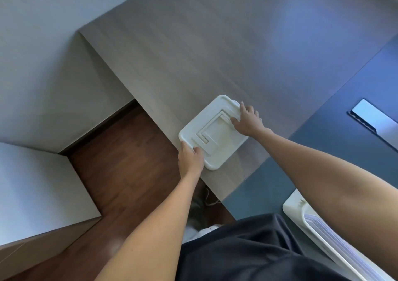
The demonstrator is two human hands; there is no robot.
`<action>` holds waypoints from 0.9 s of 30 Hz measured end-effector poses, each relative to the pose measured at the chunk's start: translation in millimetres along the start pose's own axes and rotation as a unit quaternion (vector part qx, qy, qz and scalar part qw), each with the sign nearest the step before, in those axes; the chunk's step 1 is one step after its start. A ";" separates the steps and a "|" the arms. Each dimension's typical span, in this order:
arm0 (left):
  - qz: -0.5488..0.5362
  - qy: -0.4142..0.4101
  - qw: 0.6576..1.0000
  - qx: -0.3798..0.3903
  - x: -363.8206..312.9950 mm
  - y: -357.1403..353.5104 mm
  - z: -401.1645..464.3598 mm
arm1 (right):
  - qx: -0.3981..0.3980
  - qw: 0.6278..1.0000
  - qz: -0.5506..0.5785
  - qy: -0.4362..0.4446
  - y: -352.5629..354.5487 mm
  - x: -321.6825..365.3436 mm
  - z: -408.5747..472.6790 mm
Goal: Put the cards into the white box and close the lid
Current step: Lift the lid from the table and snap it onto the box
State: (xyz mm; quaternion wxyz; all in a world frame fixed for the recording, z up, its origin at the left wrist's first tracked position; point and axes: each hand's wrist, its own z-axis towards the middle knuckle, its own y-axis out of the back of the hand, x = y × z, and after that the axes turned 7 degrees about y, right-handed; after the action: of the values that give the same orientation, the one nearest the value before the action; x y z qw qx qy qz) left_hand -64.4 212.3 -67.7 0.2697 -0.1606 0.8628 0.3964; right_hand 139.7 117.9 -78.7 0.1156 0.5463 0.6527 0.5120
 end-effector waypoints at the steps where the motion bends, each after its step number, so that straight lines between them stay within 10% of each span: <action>1: -0.022 0.017 1.000 -0.005 -3.3 0.2 1.2 | -0.007 1.000 0.017 -0.017 1.1 1.7 0.1; 13: -0.163 0.025 0.986 -0.013 -37.2 3.4 6.8 | -0.045 0.979 0.172 -0.097 40.6 -16.3 -23.4; 27: -0.155 -0.157 0.975 0.002 -141.0 -27.2 -63.1 | -0.337 0.855 0.376 -0.116 146.0 -96.7 -146.3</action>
State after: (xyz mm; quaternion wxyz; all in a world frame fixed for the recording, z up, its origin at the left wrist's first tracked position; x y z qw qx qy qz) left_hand 40.9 155.4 33.7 0.4602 -0.2280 0.7751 0.3680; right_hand 159.1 -59.5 63.4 0.1664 0.7332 0.1668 0.6379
